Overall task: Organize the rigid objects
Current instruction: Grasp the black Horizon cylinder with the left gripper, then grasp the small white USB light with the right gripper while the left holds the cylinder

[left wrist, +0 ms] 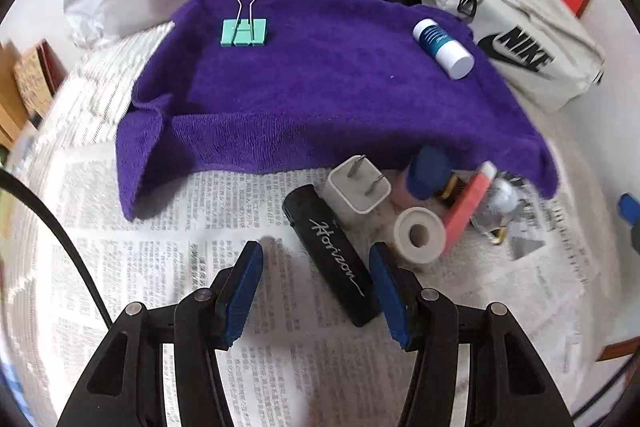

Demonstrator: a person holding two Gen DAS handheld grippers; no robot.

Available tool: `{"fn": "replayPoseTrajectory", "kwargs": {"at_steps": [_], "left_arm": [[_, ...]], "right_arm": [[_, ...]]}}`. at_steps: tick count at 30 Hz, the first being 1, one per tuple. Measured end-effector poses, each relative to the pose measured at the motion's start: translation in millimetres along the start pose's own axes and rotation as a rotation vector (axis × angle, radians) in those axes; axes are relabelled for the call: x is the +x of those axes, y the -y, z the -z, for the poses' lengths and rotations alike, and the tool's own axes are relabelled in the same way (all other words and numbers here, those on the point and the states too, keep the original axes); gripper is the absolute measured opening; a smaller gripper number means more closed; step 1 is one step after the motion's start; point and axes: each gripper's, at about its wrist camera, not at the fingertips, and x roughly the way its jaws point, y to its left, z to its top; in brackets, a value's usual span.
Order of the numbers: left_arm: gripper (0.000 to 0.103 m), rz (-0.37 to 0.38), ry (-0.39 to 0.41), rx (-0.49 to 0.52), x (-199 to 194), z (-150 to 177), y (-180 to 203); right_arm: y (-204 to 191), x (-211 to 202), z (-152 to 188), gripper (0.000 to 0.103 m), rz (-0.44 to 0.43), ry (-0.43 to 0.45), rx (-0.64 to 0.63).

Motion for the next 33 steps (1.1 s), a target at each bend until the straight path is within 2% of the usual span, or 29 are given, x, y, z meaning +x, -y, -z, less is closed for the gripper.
{"fn": "replayPoseTrajectory", "kwargs": {"at_steps": [8, 12, 14, 15, 16, 20, 26, 31, 33], "left_arm": [[0.06, -0.046, 0.016, 0.003, -7.1, 9.2, -21.5], [0.058, -0.074, 0.044, 0.059, -2.5, 7.1, -12.5], [0.051, -0.055, 0.056, 0.067, -1.7, 6.0, -7.9], [0.034, -0.05, 0.069, 0.066, -2.6, 5.7, -6.8], [0.022, -0.047, 0.076, 0.066, -3.2, 5.4, -5.7], [0.021, -0.03, 0.121, 0.062, -4.6, 10.7, -8.7], [0.021, -0.054, 0.16, 0.061, -12.5, 27.0, -25.0], [0.022, -0.045, 0.184, 0.047, -16.7, 34.9, -43.4], [0.022, -0.047, 0.2, 0.051, -16.7, 37.1, -43.2]], "right_arm": [[10.6, 3.3, 6.3, 0.066, 0.009, -0.012, -0.005], [18.1, 10.0, 8.2, 0.066, 0.013, -0.024, 0.009], [21.4, 14.3, 9.8, 0.066, 0.025, -0.035, 0.013], [23.4, 16.9, 11.2, 0.066, 0.03, -0.043, 0.015], [24.6, 18.4, 11.6, 0.066, 0.033, -0.048, 0.017], [28.4, 24.4, 14.4, 0.066, 0.041, -0.058, 0.022], [24.2, 38.9, 17.1, 0.066, 0.025, -0.063, 0.002], [11.0, 68.8, 9.3, 0.064, 0.019, -0.087, -0.075], [7.3, 82.2, 5.5, 0.06, 0.039, -0.108, -0.113]]}}
